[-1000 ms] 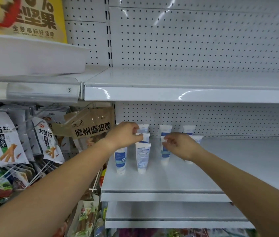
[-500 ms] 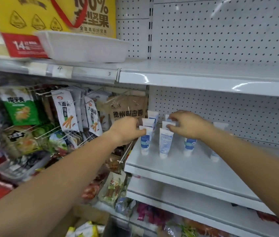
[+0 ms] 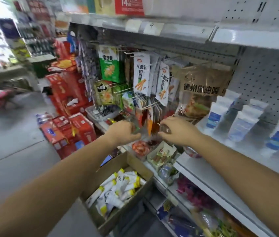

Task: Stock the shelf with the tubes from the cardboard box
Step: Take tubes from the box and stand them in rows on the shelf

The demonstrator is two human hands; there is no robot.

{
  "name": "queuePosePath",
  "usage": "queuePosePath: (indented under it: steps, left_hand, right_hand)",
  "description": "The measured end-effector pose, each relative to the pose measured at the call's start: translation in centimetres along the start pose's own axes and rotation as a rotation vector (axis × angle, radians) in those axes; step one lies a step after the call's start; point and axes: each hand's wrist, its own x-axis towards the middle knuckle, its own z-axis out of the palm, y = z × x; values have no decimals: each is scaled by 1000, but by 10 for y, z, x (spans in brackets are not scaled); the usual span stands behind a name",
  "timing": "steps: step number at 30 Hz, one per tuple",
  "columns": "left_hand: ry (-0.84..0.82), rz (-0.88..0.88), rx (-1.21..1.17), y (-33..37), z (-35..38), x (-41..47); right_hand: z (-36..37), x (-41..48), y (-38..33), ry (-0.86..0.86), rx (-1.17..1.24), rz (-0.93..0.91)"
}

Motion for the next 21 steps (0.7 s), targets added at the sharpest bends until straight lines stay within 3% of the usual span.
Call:
queuePosePath:
  steps: [10, 21]
  left_hand:
    - [-210, -243, -37, -135, 96, -43]
    - [-425, -403, -149, -228, 241, -46]
  right_hand:
    - [156, 85, -74, -261, 109, -153]
    - [326, 130, -112, -525, 252, -115]
